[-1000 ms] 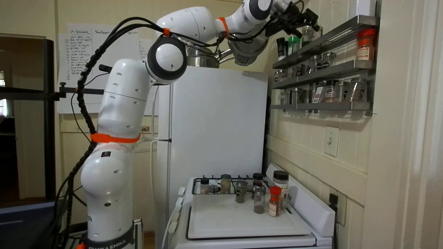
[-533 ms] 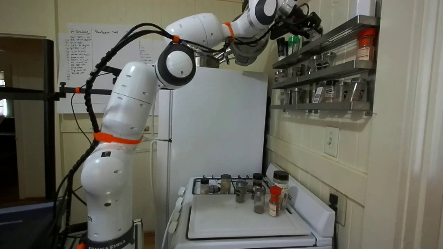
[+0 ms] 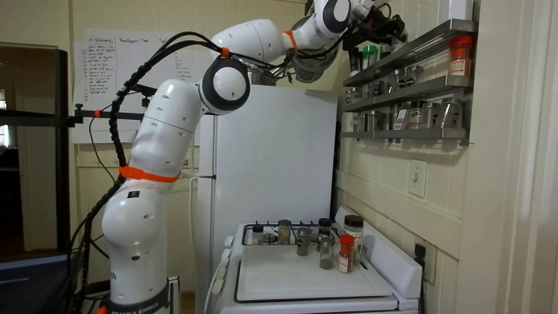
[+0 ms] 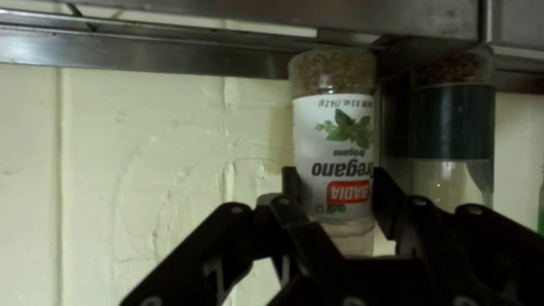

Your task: Remove the bottle from the top shelf

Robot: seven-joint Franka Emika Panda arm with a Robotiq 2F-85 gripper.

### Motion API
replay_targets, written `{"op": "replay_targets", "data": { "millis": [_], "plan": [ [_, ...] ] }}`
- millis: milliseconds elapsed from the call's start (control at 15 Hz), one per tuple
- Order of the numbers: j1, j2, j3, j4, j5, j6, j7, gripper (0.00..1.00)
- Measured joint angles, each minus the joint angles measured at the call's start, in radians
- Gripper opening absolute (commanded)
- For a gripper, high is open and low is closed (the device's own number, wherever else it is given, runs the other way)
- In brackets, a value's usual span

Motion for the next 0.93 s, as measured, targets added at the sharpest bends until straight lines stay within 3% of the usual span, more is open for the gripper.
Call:
{"op": "replay_targets", "data": {
  "millis": [600, 800, 933],
  "plan": [
    [0.011, -0.139, -0.013, 0.001, -0.043, -0.111, 0.089, 0.19],
    [0.02, -0.205, -0.013, -0.057, -0.093, -0.132, 0.189, 0.19],
    [0.027, -0.259, -0.013, -0.133, -0.183, -0.132, 0.277, 0.19]
  ]
}}
